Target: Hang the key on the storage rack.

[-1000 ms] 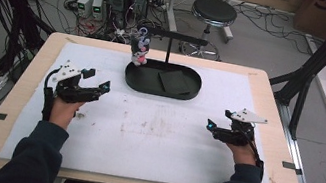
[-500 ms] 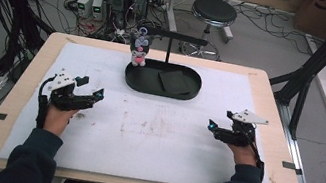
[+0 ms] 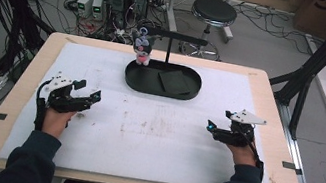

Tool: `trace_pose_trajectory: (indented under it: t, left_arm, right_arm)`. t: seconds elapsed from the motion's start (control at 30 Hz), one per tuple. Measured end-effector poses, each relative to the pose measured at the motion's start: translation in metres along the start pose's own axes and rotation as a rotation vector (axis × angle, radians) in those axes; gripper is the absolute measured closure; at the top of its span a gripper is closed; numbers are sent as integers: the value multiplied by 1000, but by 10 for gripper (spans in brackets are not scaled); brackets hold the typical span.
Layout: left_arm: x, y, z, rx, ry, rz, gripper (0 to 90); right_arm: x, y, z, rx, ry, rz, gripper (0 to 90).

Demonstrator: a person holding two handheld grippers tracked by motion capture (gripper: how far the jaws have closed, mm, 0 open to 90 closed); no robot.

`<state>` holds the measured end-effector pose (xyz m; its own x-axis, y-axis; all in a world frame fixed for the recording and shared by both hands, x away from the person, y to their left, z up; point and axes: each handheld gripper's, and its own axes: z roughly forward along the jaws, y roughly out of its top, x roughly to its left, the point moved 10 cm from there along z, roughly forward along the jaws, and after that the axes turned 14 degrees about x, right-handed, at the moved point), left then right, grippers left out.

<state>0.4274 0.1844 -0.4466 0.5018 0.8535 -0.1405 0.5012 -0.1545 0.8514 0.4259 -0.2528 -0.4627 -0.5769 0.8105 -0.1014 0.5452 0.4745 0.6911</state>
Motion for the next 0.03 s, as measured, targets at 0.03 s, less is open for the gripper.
trace_pose_trajectory:
  t: [0.03]
  left_arm:
    - [0,0,0,4,1,3,228]
  right_arm:
    - [0,0,0,0,1,3,221]
